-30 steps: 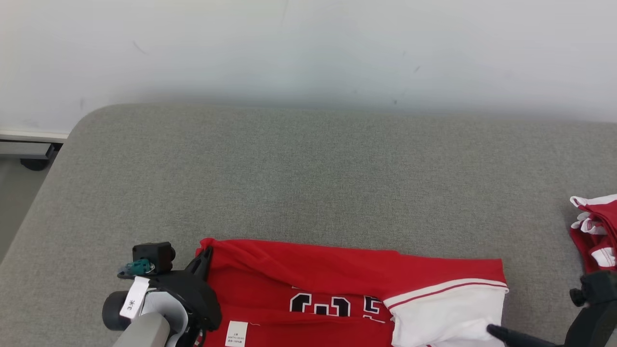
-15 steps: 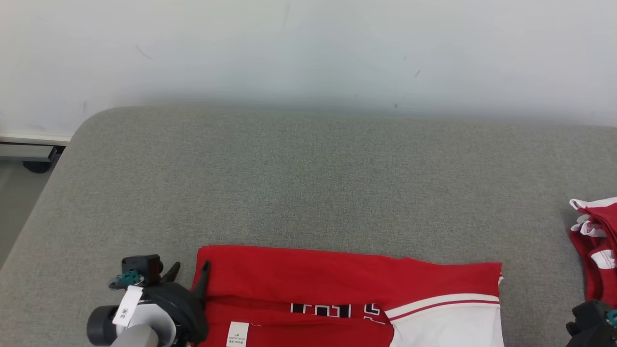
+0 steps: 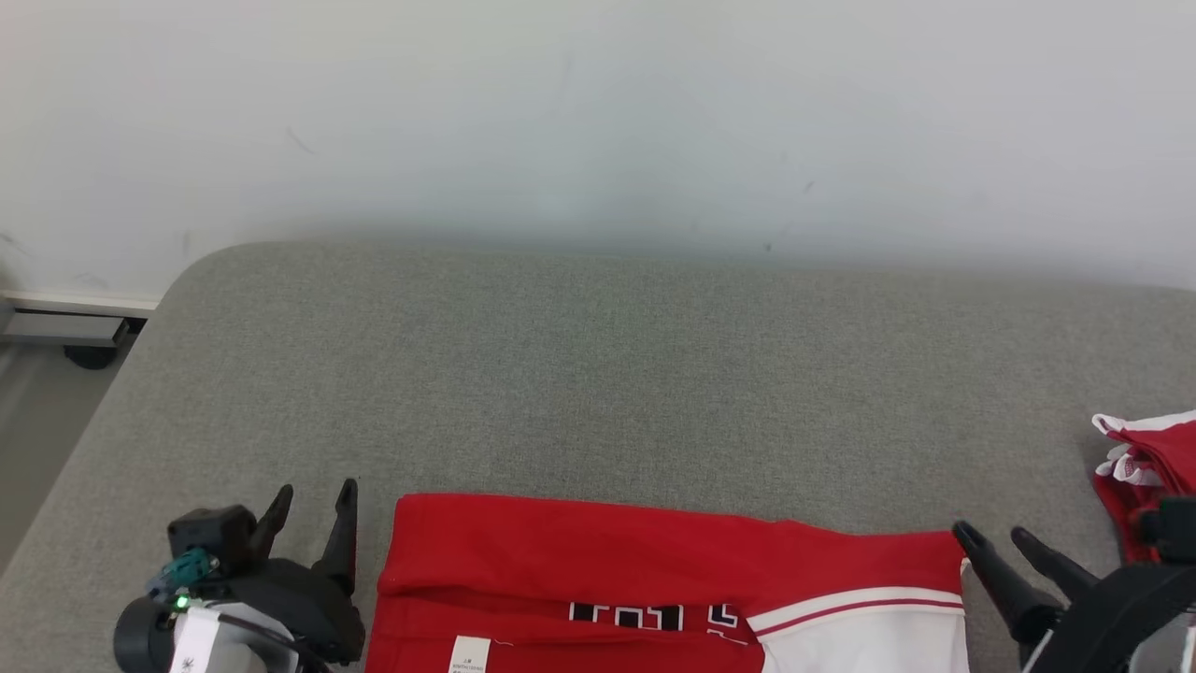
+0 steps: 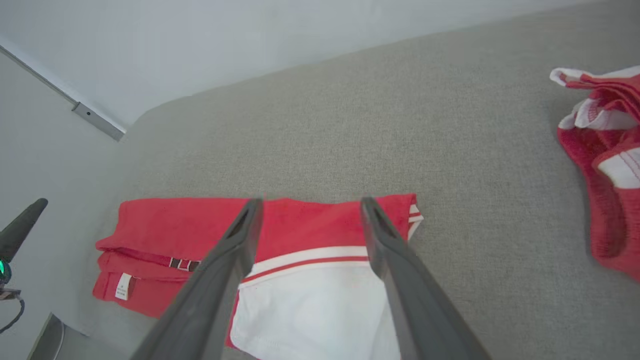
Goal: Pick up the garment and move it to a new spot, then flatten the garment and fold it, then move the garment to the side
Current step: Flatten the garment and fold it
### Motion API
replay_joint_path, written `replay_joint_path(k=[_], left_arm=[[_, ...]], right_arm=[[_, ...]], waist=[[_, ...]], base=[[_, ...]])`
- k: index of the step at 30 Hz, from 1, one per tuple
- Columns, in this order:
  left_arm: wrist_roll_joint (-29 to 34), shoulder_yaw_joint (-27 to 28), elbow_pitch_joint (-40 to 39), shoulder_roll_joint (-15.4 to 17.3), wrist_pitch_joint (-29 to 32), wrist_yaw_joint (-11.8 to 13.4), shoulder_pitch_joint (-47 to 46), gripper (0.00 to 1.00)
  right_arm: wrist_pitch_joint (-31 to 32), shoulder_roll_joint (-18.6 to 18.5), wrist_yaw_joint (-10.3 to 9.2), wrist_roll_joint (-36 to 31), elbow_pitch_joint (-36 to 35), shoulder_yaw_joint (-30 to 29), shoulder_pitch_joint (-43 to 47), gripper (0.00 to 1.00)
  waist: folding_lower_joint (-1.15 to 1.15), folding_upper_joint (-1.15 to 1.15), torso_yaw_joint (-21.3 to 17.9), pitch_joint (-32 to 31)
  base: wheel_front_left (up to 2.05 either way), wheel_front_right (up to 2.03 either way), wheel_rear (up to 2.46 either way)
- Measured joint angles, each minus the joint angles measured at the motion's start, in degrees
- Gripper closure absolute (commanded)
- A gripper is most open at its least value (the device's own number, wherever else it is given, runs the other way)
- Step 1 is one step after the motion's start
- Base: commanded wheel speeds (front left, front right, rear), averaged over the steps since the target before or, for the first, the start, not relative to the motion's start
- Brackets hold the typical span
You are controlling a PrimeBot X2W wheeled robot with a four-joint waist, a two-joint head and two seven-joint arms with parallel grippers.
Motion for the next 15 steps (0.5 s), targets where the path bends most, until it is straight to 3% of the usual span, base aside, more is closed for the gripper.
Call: replay_joint_path(k=[11, 15], left_arm=[[0.4, 4.2, -14.2, 2.3, -0.2, 3.5, 12.7, 0.0], [0.4, 5.2, -20.5, 2.1, -0.2, 4.5, 17.2, 0.0]], right_arm=[[-24.2, 11.2, -0.96, -10.7, 1.6, 2.6, -1.6, 0.0], [-29.1, 12.0, -0.96, -12.0, 3.6, 2.8, -0.2, 0.0]], waist=[[0.0, 0.01, -1.4, -2.5], [0.0, 0.01, -2.2, -3.1]], base=[[0.0, 0.0, 0.0], [0.0, 0.0, 0.0]])
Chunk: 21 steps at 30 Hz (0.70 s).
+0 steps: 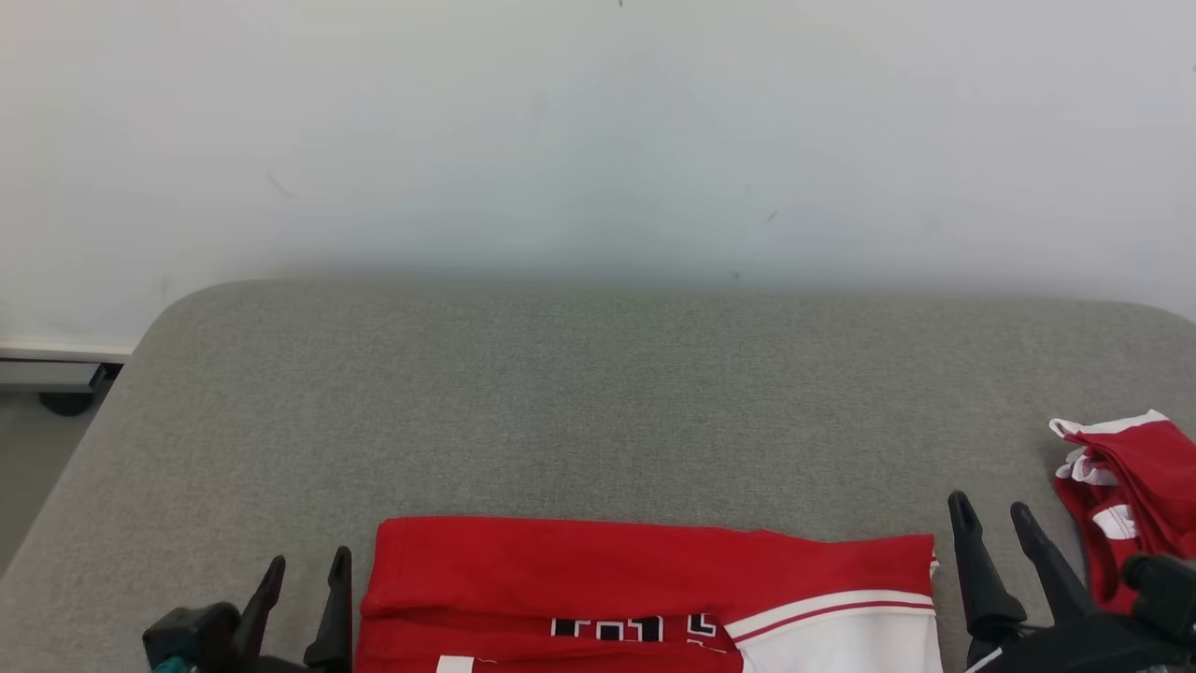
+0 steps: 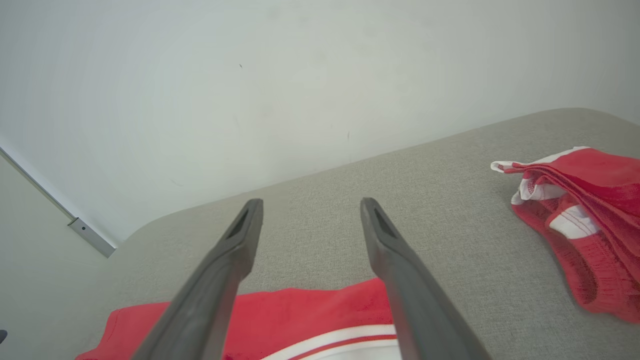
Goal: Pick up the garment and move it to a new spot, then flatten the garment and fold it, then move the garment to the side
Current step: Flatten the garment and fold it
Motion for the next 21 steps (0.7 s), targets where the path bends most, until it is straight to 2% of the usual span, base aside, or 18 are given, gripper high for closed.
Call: replay_joint_path(k=[6, 9, 21], left_arm=[[0.2, 1.9, -7.2, 1.1, 0.0, 1.1, 4.6, 0.0], [0.2, 1.8, -9.8, 1.1, 0.0, 1.2, 6.6, 0.0], [0.8, 1.6, -16.0, 2.1, 0.0, 2.0, 8.9, 0.0]], right_arm=[[-3.4, 0.0, 0.18, -1.7, 3.1, 0.5, 1.3, 0.0], [-3.8, -0.5, 1.15, -2.1, 4.7, 1.6, 1.4, 0.0], [-7.3, -0.3, 3.09, -2.2, 7.9, 2.3, 1.1, 0.0]], waist=[[0.0, 0.0, -1.6, -0.4], [0.01, 0.0, -2.5, -0.4], [0.01, 0.0, -5.1, 0.4]], base=[[0.0, 0.0, 0.0], [0.0, 0.0, 0.0], [0.0, 0.0, 0.0]])
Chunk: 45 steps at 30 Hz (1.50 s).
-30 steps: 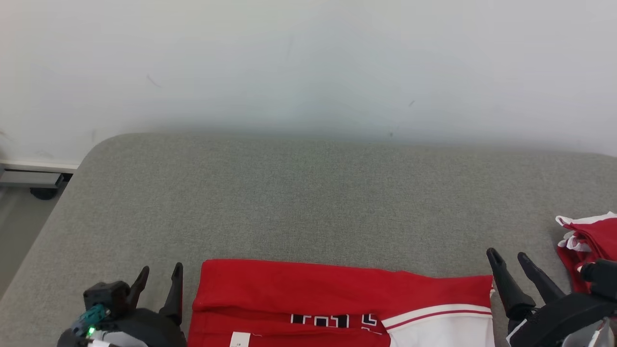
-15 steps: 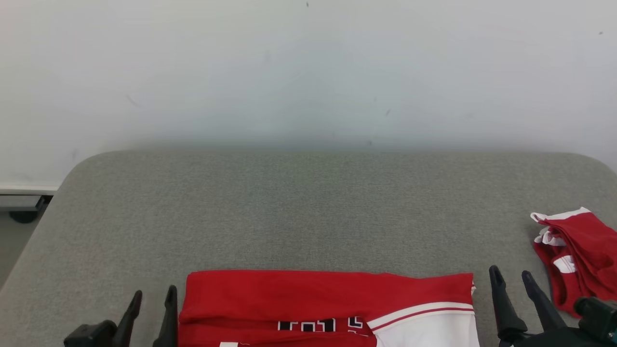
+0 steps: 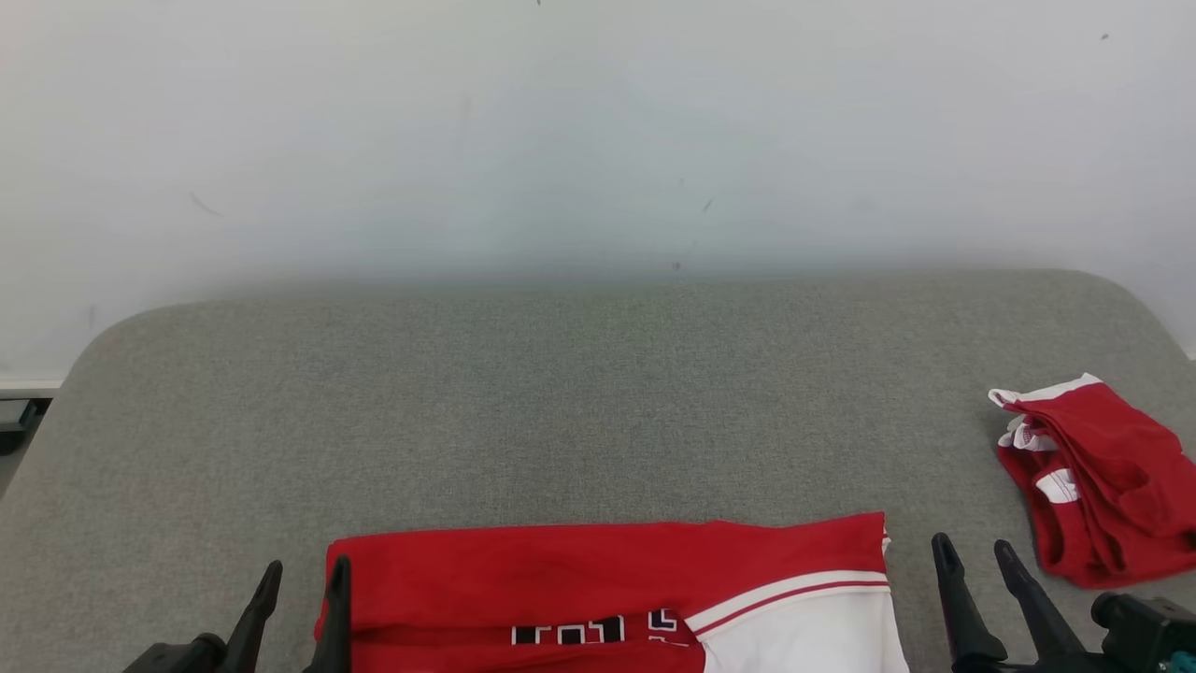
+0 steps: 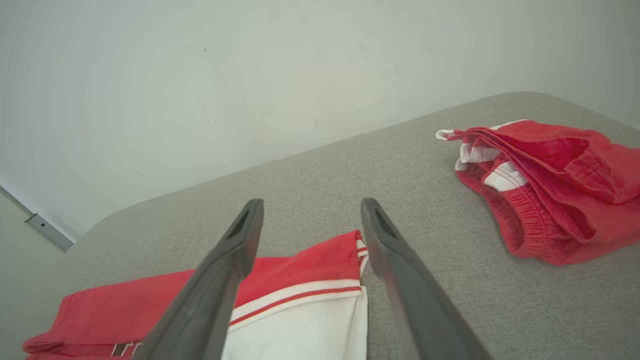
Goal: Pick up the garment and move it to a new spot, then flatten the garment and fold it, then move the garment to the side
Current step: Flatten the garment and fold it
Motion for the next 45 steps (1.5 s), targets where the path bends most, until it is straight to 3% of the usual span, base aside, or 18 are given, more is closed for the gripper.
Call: replay_joint_path(k=[14, 22, 27, 34, 45], left_arm=[[0.7, -0.1, -4.9, 0.7, 2.6, 0.9, 1.2, 0.0], [1.2, -0.6, -6.4, 0.9, 4.6, 0.9, 1.1, 0.0], [1.2, -1.8, -6.8, 0.3, 6.1, 1.0, 1.1, 0.0], [1.2, -2.1, -7.1, 0.0, 7.4, 1.0, 0.8, 0.0], [1.2, -2.0, -7.5, -0.3, 8.8, 1.0, 0.7, 0.0]], right_arm=[[-1.5, 0.0, 0.91, 0.2, 3.2, -0.6, -1.1, 0.0], [9.3, -1.4, -1.79, -1.3, 8.7, 2.8, -1.5, 0.0], [16.6, -2.5, -4.01, -0.5, 12.6, 2.4, -6.3, 0.0], [25.4, -3.4, -4.9, -0.2, 18.0, 2.4, -9.6, 0.0], [34.0, -2.3, -5.61, -0.6, 23.0, 4.1, -16.1, 0.0]], waist=[[0.0, 0.0, 0.4, 0.2], [0.0, 0.0, 1.1, 0.2], [0.0, 0.0, 1.6, 0.3], [0.0, 0.0, 3.1, 0.9], [0.0, 0.0, 4.5, 2.1]], base=[[0.0, 0.0, 0.0], [0.0, 0.0, 0.0], [0.0, 0.0, 0.0], [0.0, 0.0, 0.0], [0.0, 0.0, 0.0]])
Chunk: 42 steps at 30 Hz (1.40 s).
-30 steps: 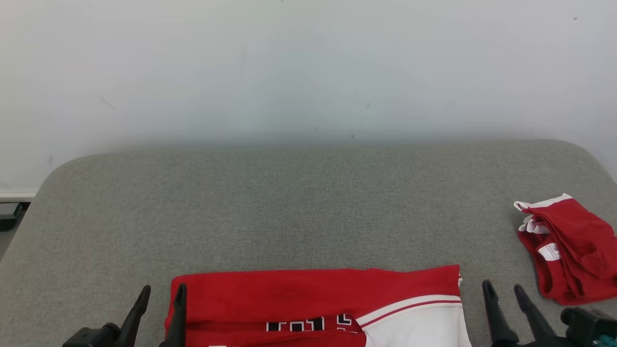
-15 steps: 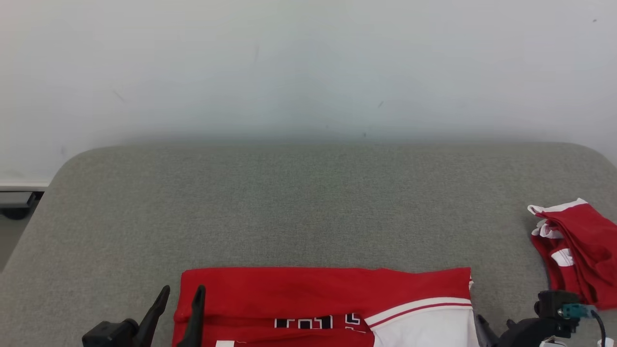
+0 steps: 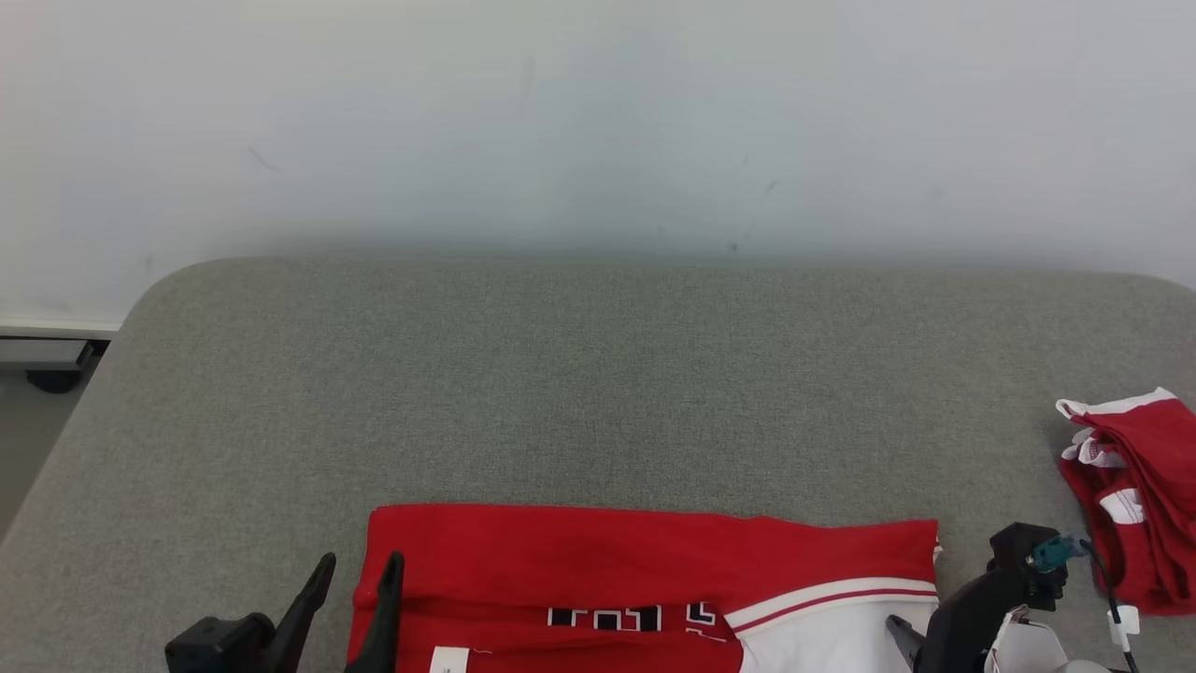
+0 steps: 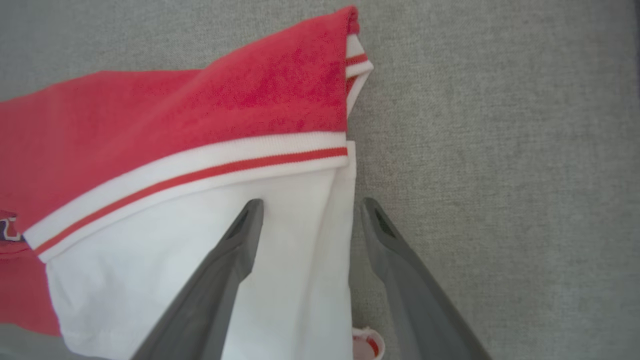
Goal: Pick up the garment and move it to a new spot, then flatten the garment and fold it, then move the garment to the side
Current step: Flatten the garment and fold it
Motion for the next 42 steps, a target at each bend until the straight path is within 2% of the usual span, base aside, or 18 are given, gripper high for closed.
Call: replay_joint_path(k=[23, 24, 26, 28, 31, 42], left_arm=[[-0.5, -0.5, 0.9, -0.1, 1.0, -0.4, -1.9, 0.0], [-0.5, -0.5, 0.9, -0.1, 1.0, -0.6, -1.9, 0.0], [-0.6, -0.4, 1.0, 0.0, 1.0, -0.6, -1.9, 0.0], [-0.6, -0.4, 1.1, 0.0, 1.0, -0.6, -1.9, 0.0], [-0.6, -0.3, 1.2, 0.0, 1.0, -0.6, -1.9, 0.0], [-1.0, -0.2, 1.8, 0.1, 1.0, -0.6, -1.9, 0.0]], right_arm=[[12.8, 1.6, -0.51, -0.9, 5.0, 0.1, -4.2, 0.0], [13.2, 1.6, -0.53, -0.9, 5.3, 0.1, -4.4, 0.12], [13.8, 1.9, -0.75, -0.9, 5.7, -0.1, -5.0, 0.51], [14.1, 2.6, -0.75, -0.8, 5.8, -0.4, -5.2, 0.67], [14.5, 3.3, -0.75, -0.1, 5.8, -0.7, -5.3, 1.0], [16.1, 2.7, -0.75, 0.7, 5.0, -2.5, -5.1, 1.0]], waist=[[0.0, 0.0, 1.3, 0.5], [0.0, 0.0, 1.4, 0.5], [0.0, 0.0, 1.6, 0.5], [0.0, 0.0, 1.7, 0.6], [0.0, 0.0, 2.0, 0.6], [0.0, 0.0, 2.1, 0.4]], base=[[0.0, 0.0, 0.0], [0.0, 0.0, 0.0], [0.0, 0.0, 0.0], [0.0, 0.0, 0.0], [0.0, 0.0, 0.0], [0.0, 0.0, 0.0]])
